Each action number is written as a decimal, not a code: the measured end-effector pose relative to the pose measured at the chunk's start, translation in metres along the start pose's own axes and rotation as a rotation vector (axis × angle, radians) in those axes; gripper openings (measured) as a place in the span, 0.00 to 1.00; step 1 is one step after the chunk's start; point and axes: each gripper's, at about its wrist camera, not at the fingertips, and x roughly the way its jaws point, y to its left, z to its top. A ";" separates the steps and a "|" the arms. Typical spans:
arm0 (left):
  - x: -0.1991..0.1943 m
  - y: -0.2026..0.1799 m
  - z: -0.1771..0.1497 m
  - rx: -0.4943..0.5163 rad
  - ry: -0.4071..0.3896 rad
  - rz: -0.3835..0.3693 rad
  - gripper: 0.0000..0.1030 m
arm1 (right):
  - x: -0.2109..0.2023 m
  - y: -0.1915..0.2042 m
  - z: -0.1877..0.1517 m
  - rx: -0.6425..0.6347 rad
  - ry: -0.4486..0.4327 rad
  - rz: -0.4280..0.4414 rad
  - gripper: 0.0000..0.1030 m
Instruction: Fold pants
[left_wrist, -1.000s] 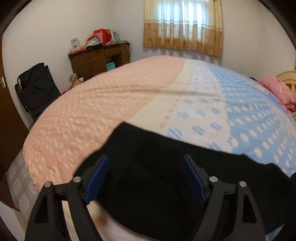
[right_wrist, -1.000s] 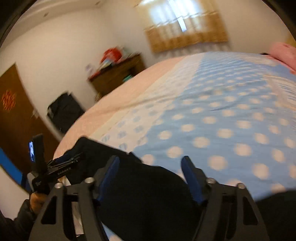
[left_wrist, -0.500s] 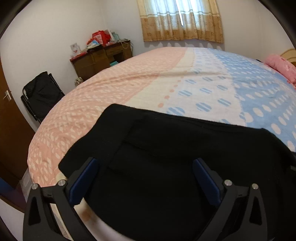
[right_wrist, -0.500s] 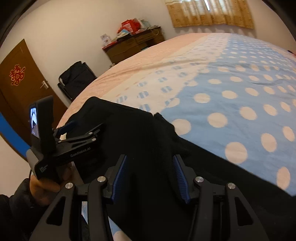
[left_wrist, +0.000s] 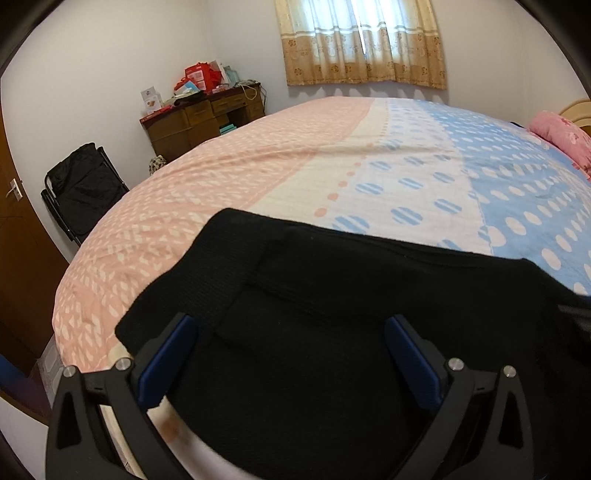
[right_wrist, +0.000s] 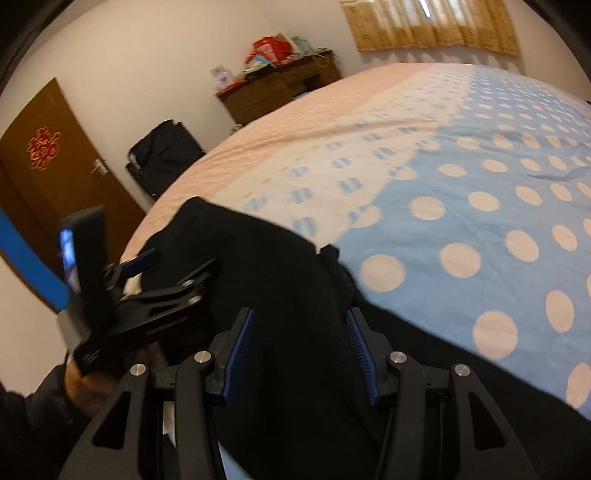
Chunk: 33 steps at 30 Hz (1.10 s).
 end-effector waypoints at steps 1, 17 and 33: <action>0.000 0.000 0.000 0.000 0.001 -0.001 1.00 | 0.005 -0.002 -0.001 0.010 0.022 0.016 0.51; 0.003 -0.003 0.001 0.002 -0.005 0.003 1.00 | 0.042 -0.060 0.053 0.241 -0.089 0.030 0.50; 0.004 -0.005 0.001 0.004 0.004 0.016 1.00 | -0.218 -0.220 -0.023 0.633 -0.138 -1.092 0.51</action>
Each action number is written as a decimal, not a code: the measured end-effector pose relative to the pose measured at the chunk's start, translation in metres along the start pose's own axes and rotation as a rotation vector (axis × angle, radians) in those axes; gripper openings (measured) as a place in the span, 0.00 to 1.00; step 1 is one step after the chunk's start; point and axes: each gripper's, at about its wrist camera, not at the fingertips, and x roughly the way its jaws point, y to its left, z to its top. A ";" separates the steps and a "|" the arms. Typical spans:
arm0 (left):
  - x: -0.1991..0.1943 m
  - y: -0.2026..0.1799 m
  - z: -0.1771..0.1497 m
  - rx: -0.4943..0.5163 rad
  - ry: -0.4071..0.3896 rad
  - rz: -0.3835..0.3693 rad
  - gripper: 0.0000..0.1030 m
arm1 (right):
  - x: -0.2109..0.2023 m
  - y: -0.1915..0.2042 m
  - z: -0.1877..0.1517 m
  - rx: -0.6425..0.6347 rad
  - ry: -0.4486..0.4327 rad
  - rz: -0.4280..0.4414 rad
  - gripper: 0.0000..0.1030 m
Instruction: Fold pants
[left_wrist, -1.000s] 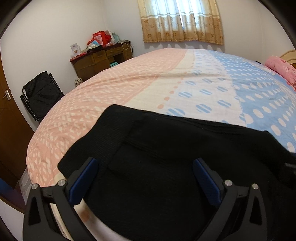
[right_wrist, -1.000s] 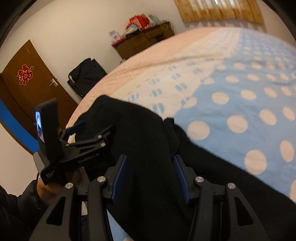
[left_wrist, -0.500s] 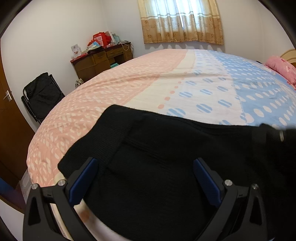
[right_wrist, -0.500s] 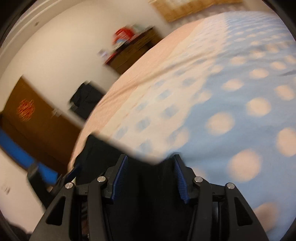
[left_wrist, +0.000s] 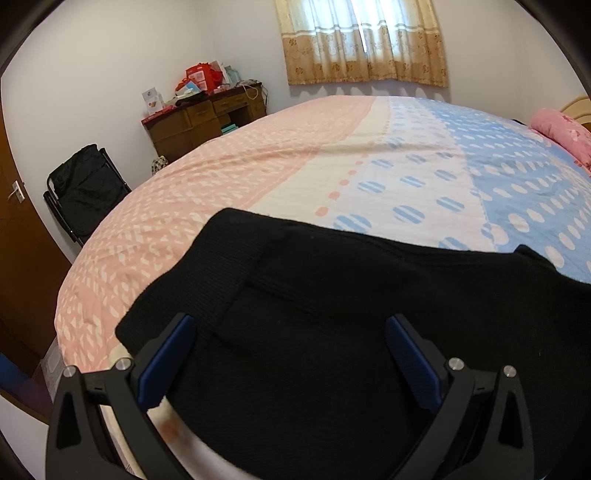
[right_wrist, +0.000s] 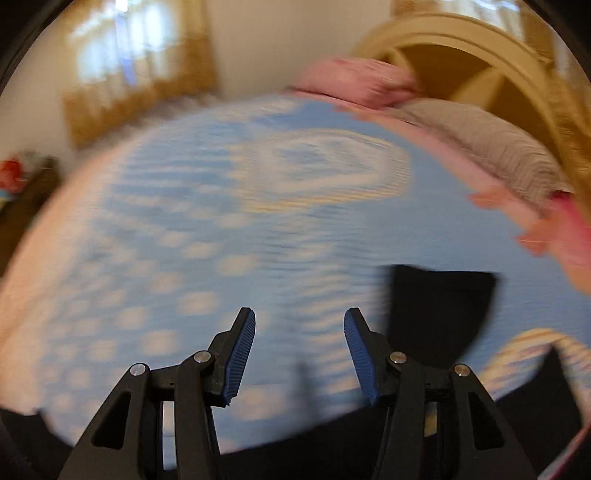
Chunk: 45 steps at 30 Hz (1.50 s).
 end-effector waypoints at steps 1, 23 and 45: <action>0.000 0.000 0.000 0.000 0.000 0.002 1.00 | 0.015 -0.006 -0.001 -0.019 0.056 -0.049 0.51; 0.004 -0.002 0.005 -0.001 0.046 0.010 1.00 | -0.090 -0.212 -0.149 0.565 -0.219 0.357 0.02; -0.027 -0.006 0.014 -0.042 0.065 -0.196 1.00 | -0.056 -0.221 -0.158 0.673 -0.119 0.468 0.02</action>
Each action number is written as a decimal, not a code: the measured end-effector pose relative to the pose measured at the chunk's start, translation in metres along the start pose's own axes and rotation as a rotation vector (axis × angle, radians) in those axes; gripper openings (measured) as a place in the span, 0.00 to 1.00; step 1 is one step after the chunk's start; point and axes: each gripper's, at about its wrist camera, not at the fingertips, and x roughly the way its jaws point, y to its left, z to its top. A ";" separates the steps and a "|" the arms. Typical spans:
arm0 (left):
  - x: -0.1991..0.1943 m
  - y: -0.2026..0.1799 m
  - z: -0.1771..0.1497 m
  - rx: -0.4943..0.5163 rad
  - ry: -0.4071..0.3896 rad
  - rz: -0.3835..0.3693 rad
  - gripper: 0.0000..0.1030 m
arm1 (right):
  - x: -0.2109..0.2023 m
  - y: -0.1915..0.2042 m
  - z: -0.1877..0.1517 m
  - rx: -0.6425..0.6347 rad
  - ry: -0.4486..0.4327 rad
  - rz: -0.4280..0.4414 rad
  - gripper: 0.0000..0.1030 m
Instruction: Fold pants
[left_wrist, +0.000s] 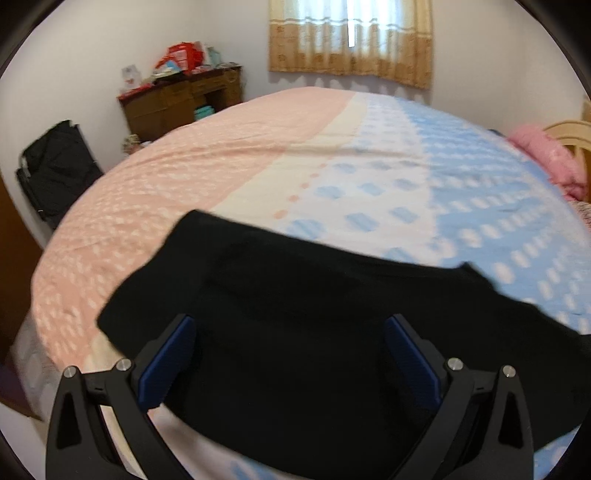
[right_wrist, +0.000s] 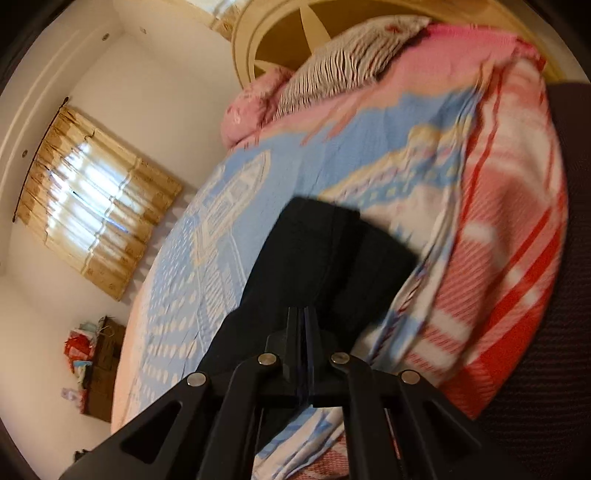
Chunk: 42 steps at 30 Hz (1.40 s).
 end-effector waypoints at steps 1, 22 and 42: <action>-0.004 -0.005 0.000 0.012 -0.005 -0.018 1.00 | 0.002 0.001 0.000 -0.002 0.002 0.004 0.02; -0.021 -0.031 -0.002 0.085 -0.009 -0.066 1.00 | -0.018 0.015 0.004 -0.089 -0.161 -0.097 0.44; -0.026 -0.029 -0.001 0.074 -0.011 -0.063 1.00 | 0.013 0.016 0.011 -0.201 -0.061 -0.077 0.03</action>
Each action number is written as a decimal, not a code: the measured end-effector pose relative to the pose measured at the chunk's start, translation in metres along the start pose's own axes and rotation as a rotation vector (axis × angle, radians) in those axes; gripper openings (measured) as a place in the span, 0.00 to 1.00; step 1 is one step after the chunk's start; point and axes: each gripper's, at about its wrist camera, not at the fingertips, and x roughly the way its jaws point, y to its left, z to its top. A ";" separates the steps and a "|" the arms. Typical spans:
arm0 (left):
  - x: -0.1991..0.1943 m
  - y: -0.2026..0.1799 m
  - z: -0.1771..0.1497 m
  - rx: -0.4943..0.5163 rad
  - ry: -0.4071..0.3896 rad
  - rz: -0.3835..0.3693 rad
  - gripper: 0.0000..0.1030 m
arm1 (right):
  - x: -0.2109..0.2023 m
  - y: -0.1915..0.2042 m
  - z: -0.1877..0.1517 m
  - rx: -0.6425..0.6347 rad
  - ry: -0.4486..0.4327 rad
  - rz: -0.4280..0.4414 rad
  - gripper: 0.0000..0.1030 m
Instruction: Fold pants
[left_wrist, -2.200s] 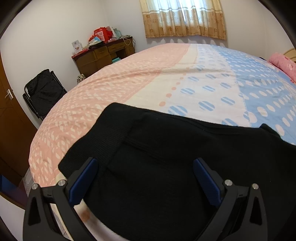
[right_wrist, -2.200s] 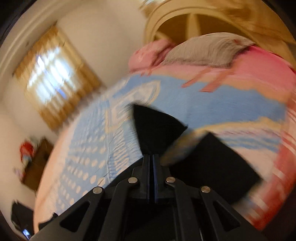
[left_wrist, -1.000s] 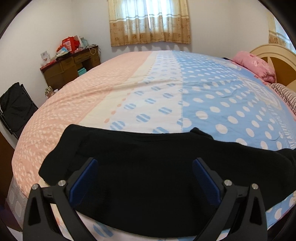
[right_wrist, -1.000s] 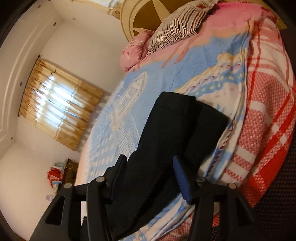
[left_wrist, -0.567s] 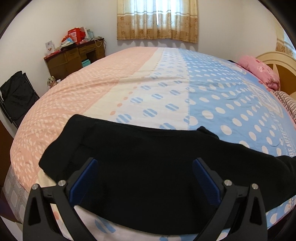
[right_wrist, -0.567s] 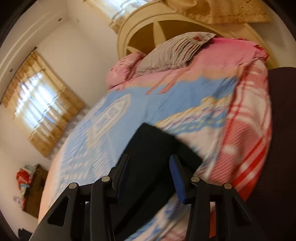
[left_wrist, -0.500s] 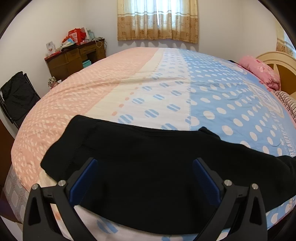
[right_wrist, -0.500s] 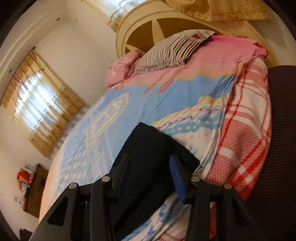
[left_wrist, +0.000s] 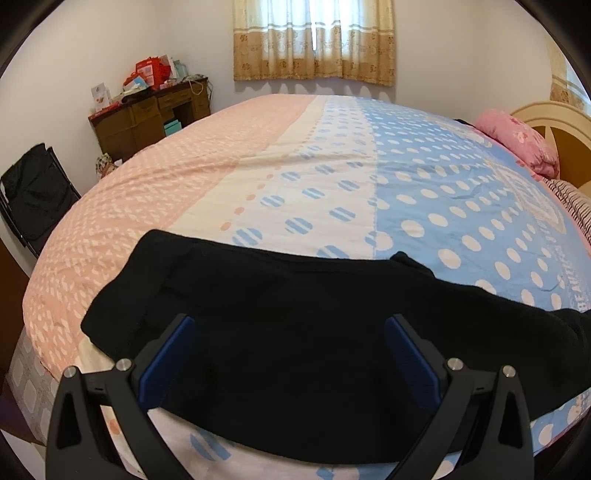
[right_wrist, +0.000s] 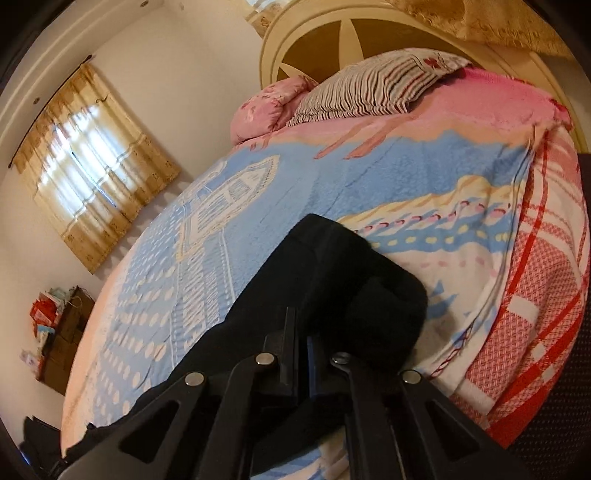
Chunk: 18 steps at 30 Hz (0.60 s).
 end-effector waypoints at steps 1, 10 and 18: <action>0.000 0.001 0.000 -0.004 0.001 -0.003 1.00 | -0.005 0.003 0.001 -0.012 -0.009 0.007 0.03; -0.011 -0.004 0.005 0.013 -0.028 -0.015 1.00 | -0.051 -0.003 0.003 -0.026 -0.047 0.034 0.03; -0.017 -0.027 0.005 0.095 -0.047 -0.060 1.00 | -0.053 -0.053 0.001 0.191 -0.033 0.055 0.04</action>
